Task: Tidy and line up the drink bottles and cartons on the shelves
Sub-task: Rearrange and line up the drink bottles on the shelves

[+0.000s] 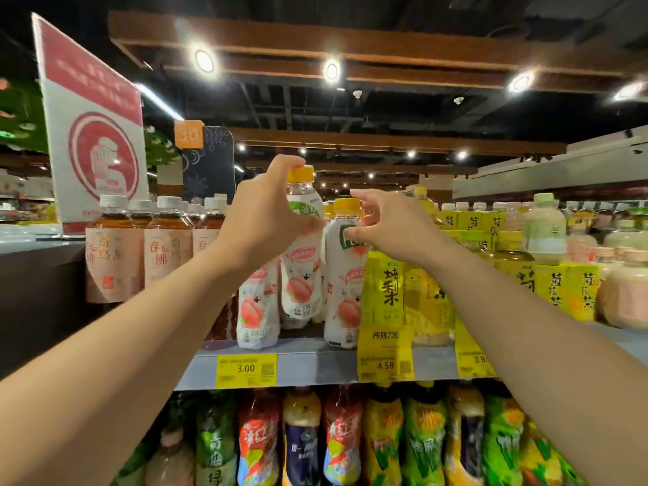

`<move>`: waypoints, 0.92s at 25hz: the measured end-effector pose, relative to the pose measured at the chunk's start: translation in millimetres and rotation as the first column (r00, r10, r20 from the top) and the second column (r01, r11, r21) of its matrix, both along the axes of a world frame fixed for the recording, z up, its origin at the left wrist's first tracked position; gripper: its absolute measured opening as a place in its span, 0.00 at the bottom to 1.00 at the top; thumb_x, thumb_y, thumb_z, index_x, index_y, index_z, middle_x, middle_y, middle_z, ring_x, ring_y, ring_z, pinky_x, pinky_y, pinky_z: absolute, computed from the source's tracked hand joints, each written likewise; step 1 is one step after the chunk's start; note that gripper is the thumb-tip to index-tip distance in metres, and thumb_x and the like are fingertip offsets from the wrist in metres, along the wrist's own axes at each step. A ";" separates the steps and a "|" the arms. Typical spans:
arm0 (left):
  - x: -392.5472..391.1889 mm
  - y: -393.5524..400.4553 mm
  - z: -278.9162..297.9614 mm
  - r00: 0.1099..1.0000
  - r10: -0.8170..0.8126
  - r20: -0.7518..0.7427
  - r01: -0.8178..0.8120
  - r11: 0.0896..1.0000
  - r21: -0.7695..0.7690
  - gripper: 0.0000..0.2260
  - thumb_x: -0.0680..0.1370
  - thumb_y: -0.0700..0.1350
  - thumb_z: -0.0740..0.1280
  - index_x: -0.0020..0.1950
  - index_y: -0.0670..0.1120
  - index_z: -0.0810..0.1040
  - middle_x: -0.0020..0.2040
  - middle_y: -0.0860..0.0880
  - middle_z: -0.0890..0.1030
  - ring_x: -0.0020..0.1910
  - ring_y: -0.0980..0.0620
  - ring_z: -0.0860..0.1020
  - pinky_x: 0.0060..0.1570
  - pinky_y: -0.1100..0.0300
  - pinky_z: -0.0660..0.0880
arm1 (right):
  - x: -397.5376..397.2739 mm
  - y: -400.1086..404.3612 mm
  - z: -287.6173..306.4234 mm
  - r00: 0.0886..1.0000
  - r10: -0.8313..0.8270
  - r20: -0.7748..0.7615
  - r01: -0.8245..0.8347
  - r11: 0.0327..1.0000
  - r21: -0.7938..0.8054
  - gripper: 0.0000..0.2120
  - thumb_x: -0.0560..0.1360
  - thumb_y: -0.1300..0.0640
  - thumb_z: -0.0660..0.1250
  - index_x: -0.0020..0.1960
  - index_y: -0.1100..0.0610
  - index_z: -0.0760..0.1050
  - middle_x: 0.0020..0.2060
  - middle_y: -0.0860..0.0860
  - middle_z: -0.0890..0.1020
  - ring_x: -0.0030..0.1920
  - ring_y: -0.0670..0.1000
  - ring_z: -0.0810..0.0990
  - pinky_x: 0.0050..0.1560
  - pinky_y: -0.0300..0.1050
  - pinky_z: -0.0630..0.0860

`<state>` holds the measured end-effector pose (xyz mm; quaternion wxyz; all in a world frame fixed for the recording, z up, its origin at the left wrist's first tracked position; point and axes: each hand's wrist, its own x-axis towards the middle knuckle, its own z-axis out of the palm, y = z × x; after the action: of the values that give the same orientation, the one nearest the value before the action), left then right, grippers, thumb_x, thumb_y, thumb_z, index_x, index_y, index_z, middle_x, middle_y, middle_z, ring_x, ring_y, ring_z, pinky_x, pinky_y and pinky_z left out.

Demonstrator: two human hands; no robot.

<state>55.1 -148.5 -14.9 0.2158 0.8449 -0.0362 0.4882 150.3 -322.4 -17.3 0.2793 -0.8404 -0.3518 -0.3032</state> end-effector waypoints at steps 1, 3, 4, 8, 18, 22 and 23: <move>5.3 -2.0 -3.4 1.000 0.026 -0.007 -0.026 0.999 0.023 0.37 0.68 0.49 0.79 0.73 0.52 0.65 0.58 0.47 0.80 0.47 0.51 0.78 0.43 0.56 0.79 | 3.3 0.4 -1.1 1.000 0.014 -0.006 -0.014 1.000 -0.010 0.34 0.72 0.46 0.73 0.74 0.46 0.65 0.67 0.49 0.76 0.60 0.48 0.77 0.56 0.44 0.74; 13.3 -5.7 -6.4 0.996 0.076 -0.035 -0.074 0.996 0.042 0.38 0.68 0.49 0.79 0.74 0.53 0.64 0.57 0.46 0.80 0.46 0.51 0.77 0.43 0.56 0.78 | 8.6 -0.7 -2.2 0.998 0.053 -0.018 -0.053 0.999 -0.008 0.34 0.71 0.47 0.74 0.74 0.46 0.65 0.65 0.49 0.77 0.56 0.47 0.78 0.53 0.41 0.73; 16.5 -6.9 -7.0 0.993 0.100 -0.058 -0.098 0.994 0.042 0.38 0.68 0.50 0.79 0.74 0.53 0.64 0.56 0.46 0.81 0.44 0.52 0.77 0.41 0.57 0.77 | 11.1 -2.0 -2.8 0.997 0.075 -0.025 -0.075 0.997 0.002 0.34 0.71 0.48 0.74 0.74 0.45 0.65 0.65 0.49 0.77 0.55 0.46 0.78 0.52 0.40 0.73; 24.9 -9.5 -8.5 0.969 0.200 -0.145 -0.189 0.978 0.088 0.39 0.67 0.52 0.79 0.75 0.52 0.65 0.56 0.47 0.81 0.42 0.52 0.75 0.40 0.57 0.76 | 19.3 -8.3 -3.5 0.991 0.130 -0.041 -0.129 0.991 0.030 0.34 0.70 0.49 0.75 0.73 0.45 0.65 0.63 0.48 0.78 0.57 0.45 0.77 0.49 0.37 0.70; 38.1 -18.4 -3.4 0.838 0.504 -0.209 -0.433 0.847 0.307 0.39 0.69 0.55 0.77 0.75 0.48 0.63 0.60 0.39 0.74 0.47 0.44 0.77 0.47 0.48 0.79 | 29.7 -24.6 -9.8 0.952 0.286 -0.112 -0.283 0.958 0.042 0.35 0.71 0.49 0.75 0.74 0.46 0.65 0.64 0.48 0.78 0.61 0.43 0.76 0.53 0.33 0.68; 30.8 -26.6 -12.9 0.832 0.533 -0.154 -0.483 0.833 0.271 0.37 0.71 0.55 0.75 0.75 0.49 0.63 0.62 0.40 0.76 0.53 0.42 0.78 0.47 0.48 0.79 | 27.2 -35.8 -13.6 0.932 0.341 -0.126 -0.334 0.940 0.068 0.33 0.70 0.49 0.76 0.72 0.48 0.68 0.63 0.46 0.79 0.59 0.43 0.78 0.61 0.42 0.74; 27.2 -32.5 -16.8 0.835 0.541 -0.100 -0.506 0.827 0.246 0.34 0.73 0.54 0.73 0.74 0.49 0.64 0.64 0.41 0.74 0.55 0.41 0.77 0.46 0.49 0.77 | 26.0 -40.9 -13.4 0.929 0.348 -0.125 -0.341 0.937 0.079 0.31 0.71 0.50 0.76 0.71 0.48 0.70 0.61 0.44 0.79 0.57 0.42 0.79 0.60 0.43 0.75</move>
<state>82.3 -181.0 -31.7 -0.0148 0.8775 0.1642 0.4504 176.3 -363.3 -30.7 0.3749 -0.7764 -0.4652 -0.2006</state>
